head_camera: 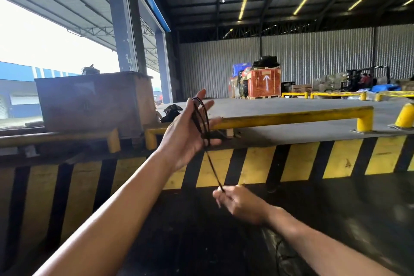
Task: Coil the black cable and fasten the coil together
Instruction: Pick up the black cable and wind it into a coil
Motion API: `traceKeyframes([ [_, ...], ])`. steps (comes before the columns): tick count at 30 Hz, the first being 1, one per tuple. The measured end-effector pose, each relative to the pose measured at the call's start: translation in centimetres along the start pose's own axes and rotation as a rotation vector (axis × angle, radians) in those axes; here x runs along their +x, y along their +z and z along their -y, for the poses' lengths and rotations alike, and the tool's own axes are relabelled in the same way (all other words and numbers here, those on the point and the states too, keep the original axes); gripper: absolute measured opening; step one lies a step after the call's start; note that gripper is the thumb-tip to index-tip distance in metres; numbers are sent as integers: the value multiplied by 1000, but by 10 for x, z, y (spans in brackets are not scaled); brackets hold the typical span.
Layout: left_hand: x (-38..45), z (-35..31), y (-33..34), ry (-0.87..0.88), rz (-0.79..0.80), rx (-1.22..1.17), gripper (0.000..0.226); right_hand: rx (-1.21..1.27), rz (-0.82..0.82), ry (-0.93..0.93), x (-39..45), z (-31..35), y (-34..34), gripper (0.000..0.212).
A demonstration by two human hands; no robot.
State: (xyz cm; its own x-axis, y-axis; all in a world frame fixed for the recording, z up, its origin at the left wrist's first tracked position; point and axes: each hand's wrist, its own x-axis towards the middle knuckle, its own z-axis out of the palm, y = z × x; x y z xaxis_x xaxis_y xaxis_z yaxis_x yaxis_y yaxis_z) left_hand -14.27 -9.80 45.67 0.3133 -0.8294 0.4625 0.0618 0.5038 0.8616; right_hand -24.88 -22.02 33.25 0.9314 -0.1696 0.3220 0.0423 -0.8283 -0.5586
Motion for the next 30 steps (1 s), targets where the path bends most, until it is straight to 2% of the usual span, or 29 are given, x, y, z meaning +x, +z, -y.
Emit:
traceKeyframes([
  [2,6,1,-7,76,-158,354,42,-95,107,-27,-3,9,2,40],
  [3,4,5,-13,85,-181,590,43,-141,137,-39,-3,12,-6,39],
  [5,-4,14,-27,17,-105,1135,44,-237,126,-62,0,16,-34,33],
  [6,-9,17,-34,-62,-24,1312,45,-290,84,-76,1,18,-50,31],
  [8,-18,26,-46,-262,125,1468,54,-322,-17,-116,0,24,-83,26],
  [10,-24,30,-48,-411,228,1434,57,-304,-127,-182,0,31,-115,21],
  [11,-27,31,-45,-494,266,1292,52,-301,-179,-213,1,33,-129,19],
  [14,-33,30,-37,-667,333,586,43,-267,-337,-239,12,19,-153,19],
  [17,-28,15,-23,-547,427,20,49,-187,-408,-139,20,-4,-135,31],
  [19,-19,1,-7,-379,458,-172,50,-138,-339,-72,19,-14,-101,39],
  [20,-13,-6,2,-281,417,-199,48,-128,-277,-56,17,-15,-81,39],
  [23,4,-22,17,-27,170,-176,43,-122,-61,-47,12,-2,-38,34],
  [26,17,-27,4,122,-142,44,46,-184,60,-24,13,4,-32,40],
  [28,17,-23,-11,117,-288,378,47,-232,41,-17,13,4,-46,42],
  [30,12,-14,-22,52,-309,1026,44,-303,2,-15,15,2,-69,38],
])
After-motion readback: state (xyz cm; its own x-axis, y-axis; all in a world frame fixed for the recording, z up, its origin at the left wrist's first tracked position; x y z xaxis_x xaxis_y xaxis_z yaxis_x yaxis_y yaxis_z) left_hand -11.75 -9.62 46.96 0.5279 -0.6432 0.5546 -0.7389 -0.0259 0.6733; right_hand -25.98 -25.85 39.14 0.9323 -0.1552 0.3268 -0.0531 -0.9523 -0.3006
